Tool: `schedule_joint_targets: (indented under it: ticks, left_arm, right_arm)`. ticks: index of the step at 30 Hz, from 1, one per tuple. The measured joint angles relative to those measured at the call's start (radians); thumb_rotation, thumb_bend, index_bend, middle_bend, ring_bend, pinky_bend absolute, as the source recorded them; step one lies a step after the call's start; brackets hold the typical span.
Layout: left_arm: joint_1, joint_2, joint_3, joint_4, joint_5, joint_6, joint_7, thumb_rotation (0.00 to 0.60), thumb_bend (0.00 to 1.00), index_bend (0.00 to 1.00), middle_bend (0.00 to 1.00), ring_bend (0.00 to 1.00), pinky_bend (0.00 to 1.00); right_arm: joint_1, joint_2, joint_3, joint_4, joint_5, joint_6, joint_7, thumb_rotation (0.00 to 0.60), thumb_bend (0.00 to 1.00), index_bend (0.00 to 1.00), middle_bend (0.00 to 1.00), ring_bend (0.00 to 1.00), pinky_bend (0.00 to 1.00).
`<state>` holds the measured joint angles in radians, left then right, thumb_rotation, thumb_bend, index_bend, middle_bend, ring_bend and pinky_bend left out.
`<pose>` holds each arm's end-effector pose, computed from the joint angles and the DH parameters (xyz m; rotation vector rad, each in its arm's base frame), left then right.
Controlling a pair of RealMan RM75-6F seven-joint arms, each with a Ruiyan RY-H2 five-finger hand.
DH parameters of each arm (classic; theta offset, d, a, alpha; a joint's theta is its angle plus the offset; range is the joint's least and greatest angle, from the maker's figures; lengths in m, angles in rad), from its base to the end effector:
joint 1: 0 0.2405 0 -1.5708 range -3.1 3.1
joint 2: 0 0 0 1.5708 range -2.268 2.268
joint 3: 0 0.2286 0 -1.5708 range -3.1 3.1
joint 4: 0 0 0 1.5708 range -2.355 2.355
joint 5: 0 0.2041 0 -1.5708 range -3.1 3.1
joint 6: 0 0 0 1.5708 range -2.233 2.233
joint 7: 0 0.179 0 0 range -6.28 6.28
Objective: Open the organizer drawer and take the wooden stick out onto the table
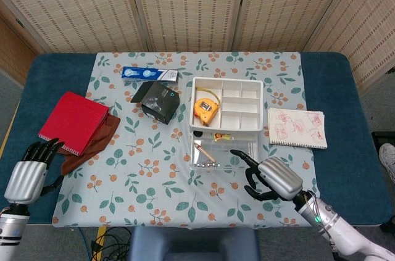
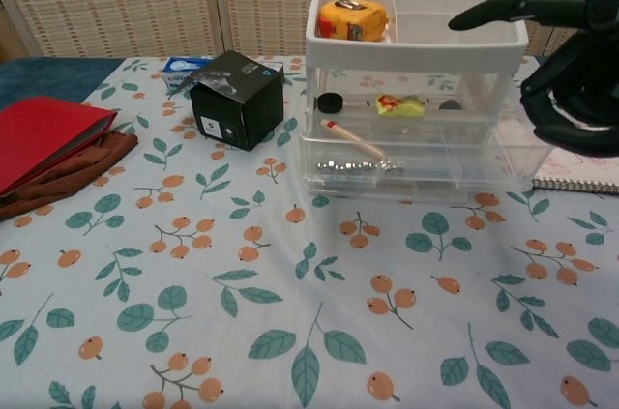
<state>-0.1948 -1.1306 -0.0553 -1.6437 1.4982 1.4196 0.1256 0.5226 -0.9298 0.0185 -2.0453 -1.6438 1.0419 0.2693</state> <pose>-0.2552 0.2430 0.1360 -1.5105 -0.8107 -0.8925 -0.1106 -0.2470 0.0873 1.9957 -1.2771 1.2129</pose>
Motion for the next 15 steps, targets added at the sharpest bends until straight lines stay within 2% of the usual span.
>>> schedule_joint_targets:
  ticks: [7,12,15]
  left_arm:
    - [0.011,0.002,0.001,-0.002,-0.002,0.016,-0.002,0.6,0.25,0.14,0.13,0.15,0.11]
    - [0.017,0.008,-0.007,-0.011,-0.005,0.033,-0.008,0.6,0.25,0.14,0.13,0.15,0.11]
    - [0.019,0.012,-0.01,-0.015,-0.005,0.038,-0.009,0.6,0.25,0.14,0.13,0.15,0.11]
  right_arm:
    - [0.133,0.076,0.094,-0.004,0.04,-0.137,-0.118,0.6,0.29,0.05,0.64,0.83,0.93]
    - [0.239,0.069,0.144,0.041,0.082,-0.249,-0.195,0.6,0.25,0.1,0.68,0.88,0.97]
    - [0.279,0.04,0.16,0.084,0.088,-0.276,-0.252,0.6,0.25,0.13,0.71,0.91,1.0]
